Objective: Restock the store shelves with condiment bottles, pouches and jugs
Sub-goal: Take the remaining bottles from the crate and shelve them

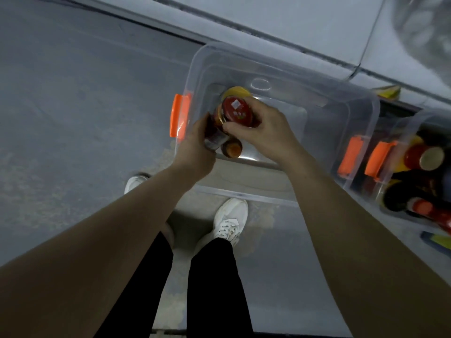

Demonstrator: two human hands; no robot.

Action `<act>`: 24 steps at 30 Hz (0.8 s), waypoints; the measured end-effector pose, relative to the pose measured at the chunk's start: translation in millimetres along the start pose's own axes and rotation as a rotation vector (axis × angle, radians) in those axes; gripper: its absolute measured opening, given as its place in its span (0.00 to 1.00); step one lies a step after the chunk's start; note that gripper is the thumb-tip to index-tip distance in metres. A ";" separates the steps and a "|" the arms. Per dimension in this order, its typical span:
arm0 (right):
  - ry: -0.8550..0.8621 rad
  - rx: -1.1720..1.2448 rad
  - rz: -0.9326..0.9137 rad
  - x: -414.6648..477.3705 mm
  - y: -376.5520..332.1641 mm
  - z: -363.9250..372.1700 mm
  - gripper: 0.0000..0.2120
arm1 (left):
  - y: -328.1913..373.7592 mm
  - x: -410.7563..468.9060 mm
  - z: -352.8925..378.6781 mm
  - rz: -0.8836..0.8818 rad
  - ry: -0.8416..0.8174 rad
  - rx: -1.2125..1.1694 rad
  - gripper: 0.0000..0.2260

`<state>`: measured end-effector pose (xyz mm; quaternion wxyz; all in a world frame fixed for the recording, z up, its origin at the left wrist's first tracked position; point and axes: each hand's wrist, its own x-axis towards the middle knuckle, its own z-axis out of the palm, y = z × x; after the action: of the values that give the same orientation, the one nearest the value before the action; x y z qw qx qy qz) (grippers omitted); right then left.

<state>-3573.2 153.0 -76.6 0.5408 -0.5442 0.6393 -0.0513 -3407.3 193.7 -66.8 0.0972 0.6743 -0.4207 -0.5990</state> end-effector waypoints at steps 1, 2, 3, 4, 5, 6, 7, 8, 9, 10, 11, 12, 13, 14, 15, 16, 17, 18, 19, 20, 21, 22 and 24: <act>0.002 0.035 0.007 -2.6 -4.3 -7.9 0.30 | 4.6 -2.1 -3.9 0.024 0.005 -0.004 0.23; 0.005 0.073 0.012 -6.2 -9.6 -16.2 0.28 | 11.1 -4.8 -8.9 0.047 0.003 -0.004 0.23; 0.008 0.118 0.019 -10.8 -15.5 -23.9 0.26 | 18.9 -7.9 -14.8 0.063 -0.015 -0.007 0.23; 0.015 0.171 0.026 -16.1 -21.0 -30.6 0.24 | 26.8 -11.4 -20.6 0.070 -0.053 -0.007 0.24; 0.023 0.226 0.032 -21.5 -25.8 -36.0 0.22 | 34.6 -14.8 -26.3 0.078 -0.097 0.008 0.24; 0.030 0.289 0.045 -27.1 -29.9 -40.3 0.21 | 42.0 -19.1 -31.5 0.094 -0.136 0.034 0.25; 0.035 0.363 0.065 -32.6 -33.6 -43.1 0.21 | 48.4 -24.0 -35.6 0.112 -0.162 0.047 0.25; 0.044 0.439 0.086 -38.6 -38.5 -45.5 0.21 | 55.0 -30.0 -39.6 0.123 -0.181 0.042 0.26; 0.057 0.508 0.102 -45.2 -44.4 -47.6 0.23 | 61.6 -37.4 -42.9 0.121 -0.194 0.020 0.27; 0.074 0.558 0.114 -51.3 -50.6 -49.5 0.24 | 67.3 -44.7 -45.9 0.116 -0.201 -0.006 0.28; 0.088 0.596 0.122 -57.3 -56.7 -51.0 0.24 | 72.1 -51.9 -47.8 0.116 -0.204 -0.035 0.28; 0.104 0.620 0.127 -63.3 -63.5 -53.2 0.25 | 76.7 -59.8 -49.6 0.118 -0.205 -0.065 0.28; 0.118 0.640 0.128 -68.3 -68.3 -54.0 0.25 | 79.2 -66.0 -50.1 0.115 -0.204 -0.102 0.28; 0.133 0.655 0.125 -75.1 -76.3 -57.6 0.25 | 85.2 -75.1 -52.0 0.112 -0.198 -0.142 0.28; 0.144 0.674 0.129 -80.4 -82.8 -59.6 0.25 | 89.6 -82.4 -52.7 0.106 -0.190 -0.178 0.28; 0.158 0.694 0.142 -86.3 -90.0 -62.2 0.26 | 95.0 -90.7 -53.6 0.101 -0.180 -0.208 0.29; 0.167 0.718 0.155 -92.3 -97.1 -64.5 0.25 | 101.2 -99.4 -54.5 0.102 -0.170 -0.233 0.30; 0.172 0.746 0.165 -98.6 -104.6 -67.3 0.25 | 108.7 -108.0 -56.6 0.106 -0.164 -0.254 0.30; 0.173 0.781 0.174 -104.1 -110.6 -68.5 0.24 | 115.0 -115.0 -57.9 0.108 -0.167 -0.270 0.30; 0.178 0.819 0.186 -111.5 -118.2 -71.2 0.23 | 123.0 -123.7 -61.0 0.111 -0.177 -0.287 0.29; 0.180 0.863 0.195 -119.0 -126.4 -74.5 0.25 | 130.5 -131.8 -64.9 0.111 -0.194 -0.320 0.28; 0.178 0.906 0.199 -127.5 -134.6 -78.6 0.28 | 137.9 -140.4 -69.2 0.102 -0.220 -0.372 0.27; 0.154 0.969 0.194 -144.1 -150.8 -87.7 0.33 | 152.0 -157.7 -79.3 0.076 -0.293 -0.469 0.27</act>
<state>-3567.7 154.7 149.7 0.6851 -0.1630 0.6277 -0.3317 -3394.0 176.6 165.1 0.2114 0.5233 -0.3051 -0.7671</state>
